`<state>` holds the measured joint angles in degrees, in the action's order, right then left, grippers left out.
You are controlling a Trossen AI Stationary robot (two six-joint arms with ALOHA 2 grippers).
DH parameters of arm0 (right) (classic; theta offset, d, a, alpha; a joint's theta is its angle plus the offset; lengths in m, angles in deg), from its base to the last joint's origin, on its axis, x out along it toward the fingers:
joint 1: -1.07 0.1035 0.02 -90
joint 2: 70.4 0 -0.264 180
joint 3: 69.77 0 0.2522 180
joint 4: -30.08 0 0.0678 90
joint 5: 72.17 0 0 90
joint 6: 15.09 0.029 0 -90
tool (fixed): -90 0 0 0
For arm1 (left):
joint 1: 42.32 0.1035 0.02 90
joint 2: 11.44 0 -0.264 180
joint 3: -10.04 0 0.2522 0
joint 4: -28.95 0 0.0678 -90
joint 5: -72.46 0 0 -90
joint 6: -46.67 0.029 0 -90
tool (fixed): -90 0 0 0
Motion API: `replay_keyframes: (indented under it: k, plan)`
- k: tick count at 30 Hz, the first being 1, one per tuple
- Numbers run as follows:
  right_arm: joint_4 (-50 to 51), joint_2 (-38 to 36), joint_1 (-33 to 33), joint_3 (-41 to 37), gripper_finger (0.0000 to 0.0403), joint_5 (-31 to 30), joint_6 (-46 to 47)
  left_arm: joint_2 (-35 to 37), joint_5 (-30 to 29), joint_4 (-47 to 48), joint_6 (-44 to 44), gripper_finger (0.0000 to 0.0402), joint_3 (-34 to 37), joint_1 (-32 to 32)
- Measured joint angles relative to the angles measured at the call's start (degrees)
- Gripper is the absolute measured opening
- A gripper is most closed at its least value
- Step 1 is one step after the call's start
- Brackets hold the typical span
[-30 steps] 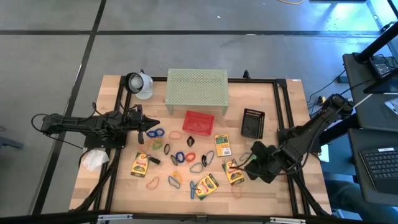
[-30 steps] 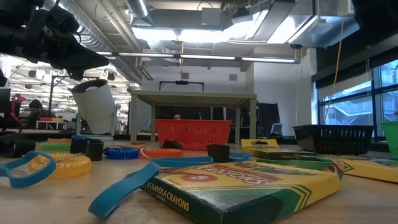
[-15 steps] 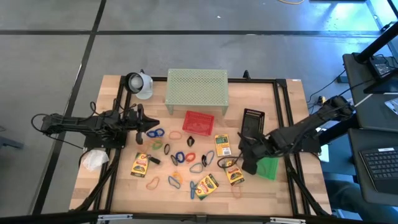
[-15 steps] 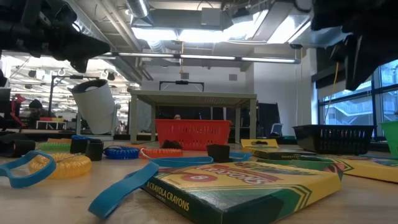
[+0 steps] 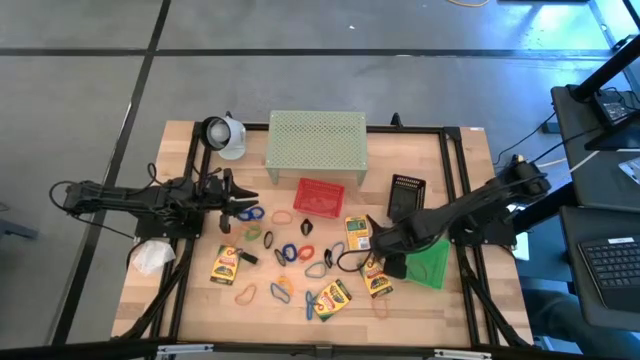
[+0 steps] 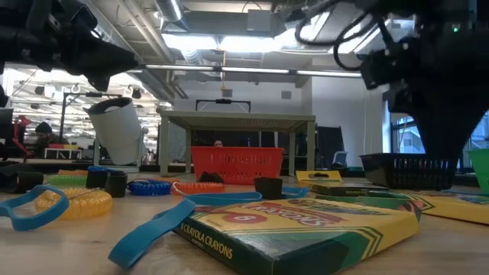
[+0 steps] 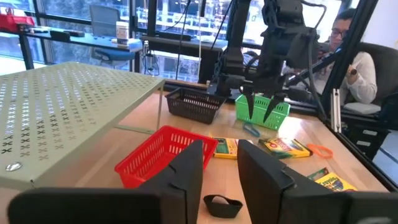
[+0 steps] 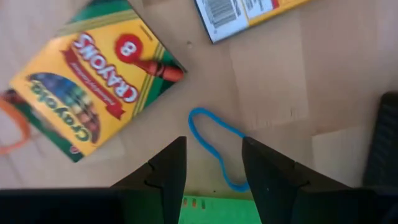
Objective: Pick & Place Office Desk Supplies
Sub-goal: Put the blue rubber band into the green bin
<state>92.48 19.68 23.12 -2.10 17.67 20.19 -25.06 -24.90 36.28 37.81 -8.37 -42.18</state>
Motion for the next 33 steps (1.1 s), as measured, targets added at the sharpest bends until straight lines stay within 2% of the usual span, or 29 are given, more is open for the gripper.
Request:
replay_keyframes:
  k: [11,24,33]
  plan:
    - [-0.53,7.04,0.12,0.00,0.0157,-0.54,-2.38,-2.10,1.10,-2.49,0.04,0.0111,0.00,-0.04]
    - [-2.94,7.68,0.13,-0.01,0.0156,-0.90,-2.81,-3.19,1.07,-2.88,0.09,0.0112,0.00,-0.04]
    - [-3.50,10.82,0.07,0.31,0.0104,1.97,-3.18,-3.21,1.07,-2.86,0.09,0.0112,0.00,-0.04]
